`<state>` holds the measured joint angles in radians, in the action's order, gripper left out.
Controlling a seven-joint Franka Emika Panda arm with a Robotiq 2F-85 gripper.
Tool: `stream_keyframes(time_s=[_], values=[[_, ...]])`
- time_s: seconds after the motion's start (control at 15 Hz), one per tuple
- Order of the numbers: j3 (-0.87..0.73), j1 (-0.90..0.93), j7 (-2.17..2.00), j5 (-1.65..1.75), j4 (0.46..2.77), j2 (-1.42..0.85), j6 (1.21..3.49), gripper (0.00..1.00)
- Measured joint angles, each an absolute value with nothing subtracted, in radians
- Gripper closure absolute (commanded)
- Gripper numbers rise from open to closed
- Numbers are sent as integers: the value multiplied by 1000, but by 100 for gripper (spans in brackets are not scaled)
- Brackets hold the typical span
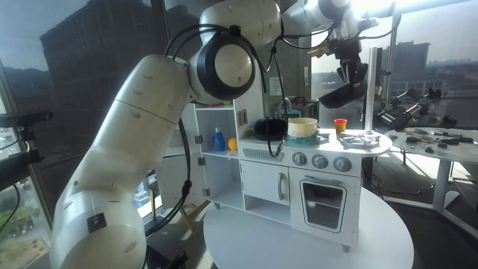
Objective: Pour the contents of white bowl into the black bowl
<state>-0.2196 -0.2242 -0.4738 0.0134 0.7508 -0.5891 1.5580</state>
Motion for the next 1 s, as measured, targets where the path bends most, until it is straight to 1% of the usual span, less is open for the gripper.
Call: stream_keyframes(time_s=[0.4, 0.73, 1.0], values=[[-219, -152, -419, 110, 806, -566, 1624, 95], [-220, -99, -405, 245, 917, -531, 1773, 96], [-220, -68, -406, 340, 1048, -469, 1896, 96]])
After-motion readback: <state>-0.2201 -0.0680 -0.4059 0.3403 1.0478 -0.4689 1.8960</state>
